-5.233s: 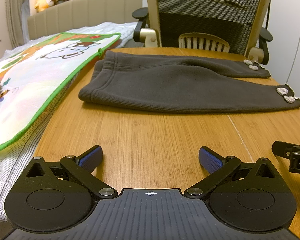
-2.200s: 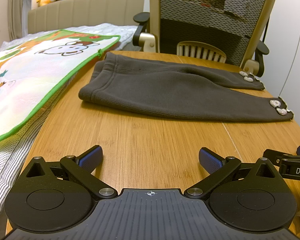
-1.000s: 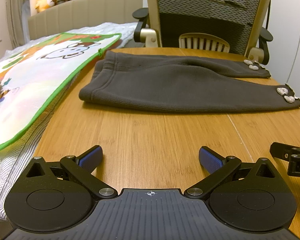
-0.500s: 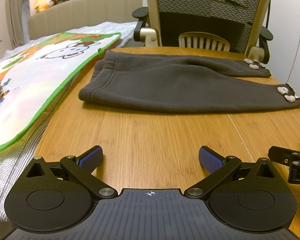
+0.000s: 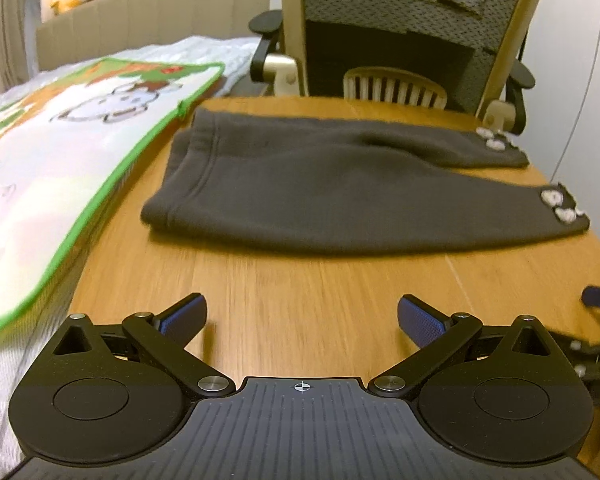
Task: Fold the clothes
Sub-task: 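Move both tools toward the sweatpants, left tool toward the waistband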
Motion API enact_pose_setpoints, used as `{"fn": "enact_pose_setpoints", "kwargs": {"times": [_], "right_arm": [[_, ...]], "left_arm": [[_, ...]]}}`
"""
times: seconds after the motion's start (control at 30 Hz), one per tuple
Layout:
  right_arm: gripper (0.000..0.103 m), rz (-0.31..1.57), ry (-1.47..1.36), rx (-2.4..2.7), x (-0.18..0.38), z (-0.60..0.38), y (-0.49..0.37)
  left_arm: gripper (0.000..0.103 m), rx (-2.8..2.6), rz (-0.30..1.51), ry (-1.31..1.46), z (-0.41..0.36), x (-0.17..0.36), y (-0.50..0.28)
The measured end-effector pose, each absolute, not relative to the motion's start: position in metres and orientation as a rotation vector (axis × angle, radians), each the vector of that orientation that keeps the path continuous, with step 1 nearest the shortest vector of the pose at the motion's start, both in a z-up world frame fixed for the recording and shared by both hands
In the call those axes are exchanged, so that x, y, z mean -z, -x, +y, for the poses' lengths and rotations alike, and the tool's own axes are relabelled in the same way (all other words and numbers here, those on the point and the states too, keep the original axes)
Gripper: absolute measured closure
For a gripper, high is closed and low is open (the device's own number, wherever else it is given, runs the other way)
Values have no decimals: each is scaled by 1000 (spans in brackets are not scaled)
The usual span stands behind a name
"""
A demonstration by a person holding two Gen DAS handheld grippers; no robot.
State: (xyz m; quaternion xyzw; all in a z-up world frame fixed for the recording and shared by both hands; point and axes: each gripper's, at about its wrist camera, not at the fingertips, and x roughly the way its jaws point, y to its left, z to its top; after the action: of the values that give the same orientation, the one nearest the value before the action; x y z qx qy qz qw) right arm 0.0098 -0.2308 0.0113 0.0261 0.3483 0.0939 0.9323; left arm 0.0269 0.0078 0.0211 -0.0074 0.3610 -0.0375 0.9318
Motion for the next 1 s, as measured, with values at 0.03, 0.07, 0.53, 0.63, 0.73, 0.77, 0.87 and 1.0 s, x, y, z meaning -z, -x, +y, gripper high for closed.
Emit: {"fn": "enact_pose_setpoints", "kwargs": {"times": [0.03,0.07,0.53,0.63,0.73,0.77,0.87,1.0], "right_arm": [[0,710,-63,-198,-12,-233,-12],[0,707,-72,-205,-13,-234,-13],[11,695,-81,-225,-21,-238,-92],[27,693,-76,-226,-22,-237,-112],[21,696,-53,-228,-11,-229,-118],[21,688,-5,-229,-7,-223,-115],[18,690,28,-235,-6,-217,-106],[18,691,27,-250,-7,-222,-91]], "left_arm": [[0,86,726,15,8,-25,-31],[0,93,711,13,8,-30,-35],[0,78,745,121,41,-16,-116],[0,113,741,87,43,-12,-112],[0,132,729,13,38,-7,-104],[0,134,723,-13,35,-5,-100],[0,120,718,-19,33,-4,-92],[0,118,719,-11,30,-5,-77]]}}
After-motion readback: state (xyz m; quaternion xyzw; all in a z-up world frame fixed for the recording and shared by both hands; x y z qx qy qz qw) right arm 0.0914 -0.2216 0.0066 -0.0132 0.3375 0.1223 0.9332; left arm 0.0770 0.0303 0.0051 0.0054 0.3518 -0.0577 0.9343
